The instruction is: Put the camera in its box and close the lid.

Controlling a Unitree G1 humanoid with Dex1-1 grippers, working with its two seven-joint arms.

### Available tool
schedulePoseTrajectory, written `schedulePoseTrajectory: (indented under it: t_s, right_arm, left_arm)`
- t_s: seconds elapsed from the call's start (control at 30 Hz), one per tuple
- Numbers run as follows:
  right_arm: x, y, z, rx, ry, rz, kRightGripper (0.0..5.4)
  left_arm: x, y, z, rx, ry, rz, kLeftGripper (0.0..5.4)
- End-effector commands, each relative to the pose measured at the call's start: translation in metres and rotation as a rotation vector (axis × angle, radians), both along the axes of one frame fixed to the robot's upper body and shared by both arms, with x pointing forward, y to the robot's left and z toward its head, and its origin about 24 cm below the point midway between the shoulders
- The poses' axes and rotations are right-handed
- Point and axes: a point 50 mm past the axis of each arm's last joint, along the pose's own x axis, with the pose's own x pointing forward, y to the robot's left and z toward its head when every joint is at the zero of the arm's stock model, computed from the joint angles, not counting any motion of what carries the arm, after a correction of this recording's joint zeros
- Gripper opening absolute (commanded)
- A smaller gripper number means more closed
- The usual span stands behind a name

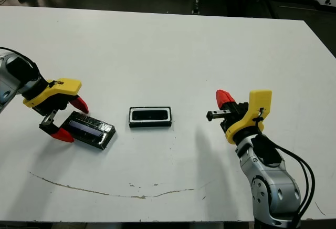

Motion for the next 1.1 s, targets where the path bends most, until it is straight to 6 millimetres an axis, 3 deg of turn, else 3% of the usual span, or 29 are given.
schedulePoseTrajectory:
  t_s: [0.03,0.37,0.8,1.1]
  right_arm:
    - [-0.002,-0.002,-0.004,-0.006,0.027,0.002,0.00]
    - [-0.002,-0.002,-0.005,-0.006,0.033,0.004,0.00]
    - [-0.002,-0.001,-0.006,-0.005,0.042,0.009,0.00]
    - [-0.001,-0.001,-0.007,-0.006,0.050,0.017,0.00]
  left_arm:
    - [-0.004,0.005,-0.011,-0.014,0.030,0.078,4.46]
    - [-0.006,0.006,-0.013,-0.060,0.074,0.085,3.17]
    - [-0.007,0.008,-0.005,-0.198,0.099,0.120,3.17]
    - [0.001,0.024,0.022,-0.369,-0.002,0.210,3.17]
